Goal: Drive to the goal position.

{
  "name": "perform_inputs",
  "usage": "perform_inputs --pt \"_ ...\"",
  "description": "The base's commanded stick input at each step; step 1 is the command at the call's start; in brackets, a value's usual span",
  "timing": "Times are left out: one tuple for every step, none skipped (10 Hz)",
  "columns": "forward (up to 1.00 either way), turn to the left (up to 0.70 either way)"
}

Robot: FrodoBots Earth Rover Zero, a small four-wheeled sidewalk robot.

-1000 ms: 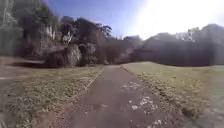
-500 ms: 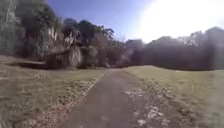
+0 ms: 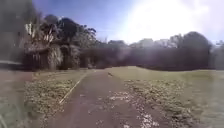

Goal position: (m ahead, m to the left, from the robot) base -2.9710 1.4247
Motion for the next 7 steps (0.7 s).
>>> perform_inputs --pt "0.50 0.00" --pt "0.50 0.00" --pt "0.50 0.00" --pt "0.50 0.00" --pt "0.50 0.00" --pt "0.50 0.18" --pt "0.46 0.50"
